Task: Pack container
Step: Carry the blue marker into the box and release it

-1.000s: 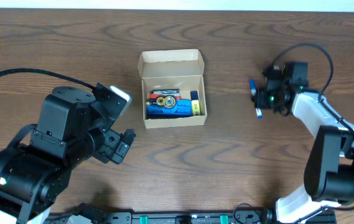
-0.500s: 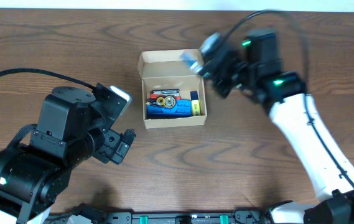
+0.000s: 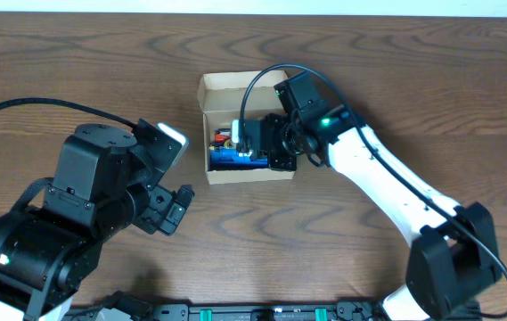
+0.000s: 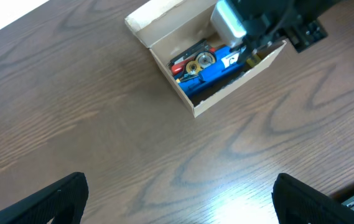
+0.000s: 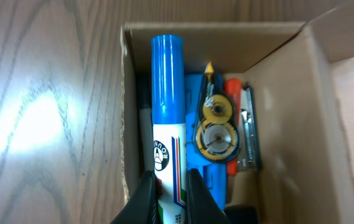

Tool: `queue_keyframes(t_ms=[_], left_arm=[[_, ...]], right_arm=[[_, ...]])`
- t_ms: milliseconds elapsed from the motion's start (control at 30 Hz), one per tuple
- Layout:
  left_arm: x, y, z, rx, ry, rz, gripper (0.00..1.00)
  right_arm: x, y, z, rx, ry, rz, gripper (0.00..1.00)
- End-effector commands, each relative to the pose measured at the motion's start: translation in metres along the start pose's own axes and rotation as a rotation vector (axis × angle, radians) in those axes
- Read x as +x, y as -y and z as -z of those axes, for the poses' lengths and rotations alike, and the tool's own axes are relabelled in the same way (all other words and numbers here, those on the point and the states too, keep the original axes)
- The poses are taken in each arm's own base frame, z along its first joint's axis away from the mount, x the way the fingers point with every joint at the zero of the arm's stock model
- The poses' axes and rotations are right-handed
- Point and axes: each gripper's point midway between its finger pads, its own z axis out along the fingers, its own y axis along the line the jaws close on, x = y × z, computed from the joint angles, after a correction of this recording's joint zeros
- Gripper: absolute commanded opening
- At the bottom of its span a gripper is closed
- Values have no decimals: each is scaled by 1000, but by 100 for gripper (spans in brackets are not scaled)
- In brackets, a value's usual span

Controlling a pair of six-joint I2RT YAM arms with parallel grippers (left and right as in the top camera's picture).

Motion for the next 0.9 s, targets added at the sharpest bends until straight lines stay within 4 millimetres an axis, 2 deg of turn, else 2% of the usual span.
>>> queue_keyframes(t_ms=[0,100,200,233,267,333,500,633,700,733,800,833,867], left_arm=[[1,1,0,8,-2,-7,95],[1,1,0,7,-2,-7,95],[1,1,0,8,-2,-7,95],[1,1,0,8,-2,-7,95],[1,1,0,8,-2,-7,95],[1,1,0,7,-2,-7,95],[1,1,0,8,-2,-7,95],[1,1,0,8,-2,-7,95],[1,1,0,8,-2,-7,95],[1,1,0,8,-2,-7,95],[1,1,0,8,-2,-7,95],[1,1,0,8,-2,-7,95],[1,1,0,8,-2,-7,95]], right_arm=[[4,-6,-14,-28,-24,51,1],[11,-6,-22,-35,-50,46,6],[13,-7,-25,-42,-54,41,4],[13,-7,-26,-44,-55,41,13],[13,-7,-26,-43,-54,41,32],[11,-4,-26,-30,-47,14,55],[-5,9,-20,29,6,-126,63],[-28,22,4,101,75,-178,62],[-42,28,23,142,116,-189,58],[-49,30,33,164,137,-190,52],[-61,39,58,237,175,-227,31],[-63,48,72,299,189,-280,12],[-62,58,85,361,196,-342,2]])
